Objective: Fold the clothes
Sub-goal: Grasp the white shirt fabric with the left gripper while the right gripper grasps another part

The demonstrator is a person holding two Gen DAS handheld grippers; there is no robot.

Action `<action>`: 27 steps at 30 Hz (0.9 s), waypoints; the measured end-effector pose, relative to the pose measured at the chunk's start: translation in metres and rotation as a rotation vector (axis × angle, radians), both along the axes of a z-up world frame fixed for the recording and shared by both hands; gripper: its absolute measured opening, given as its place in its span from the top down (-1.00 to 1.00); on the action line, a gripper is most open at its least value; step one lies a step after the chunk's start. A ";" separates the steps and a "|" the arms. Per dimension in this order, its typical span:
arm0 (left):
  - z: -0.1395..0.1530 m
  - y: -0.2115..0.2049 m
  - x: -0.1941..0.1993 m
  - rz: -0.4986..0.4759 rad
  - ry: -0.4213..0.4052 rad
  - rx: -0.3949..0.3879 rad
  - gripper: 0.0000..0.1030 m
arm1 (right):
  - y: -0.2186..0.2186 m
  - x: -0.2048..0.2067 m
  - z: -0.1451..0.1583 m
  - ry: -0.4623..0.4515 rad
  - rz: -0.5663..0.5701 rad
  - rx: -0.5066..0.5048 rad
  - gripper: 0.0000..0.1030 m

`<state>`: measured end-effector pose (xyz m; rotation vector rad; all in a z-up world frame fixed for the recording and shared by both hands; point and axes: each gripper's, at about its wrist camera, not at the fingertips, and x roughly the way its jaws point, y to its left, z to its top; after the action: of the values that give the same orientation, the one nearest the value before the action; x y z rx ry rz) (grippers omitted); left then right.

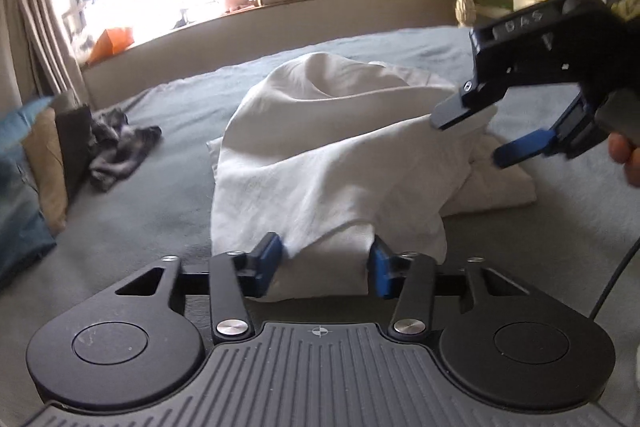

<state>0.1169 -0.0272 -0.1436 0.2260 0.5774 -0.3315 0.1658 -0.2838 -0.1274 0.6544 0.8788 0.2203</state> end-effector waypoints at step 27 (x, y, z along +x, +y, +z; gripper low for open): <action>-0.002 0.123 0.093 0.440 0.095 -0.434 0.76 | -0.013 0.090 0.039 -0.233 -0.049 -0.241 -1.00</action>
<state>0.2102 0.0956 -0.1455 -0.3343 0.6169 -0.0344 0.2555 -0.2968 -0.0883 0.4153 0.6516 0.1405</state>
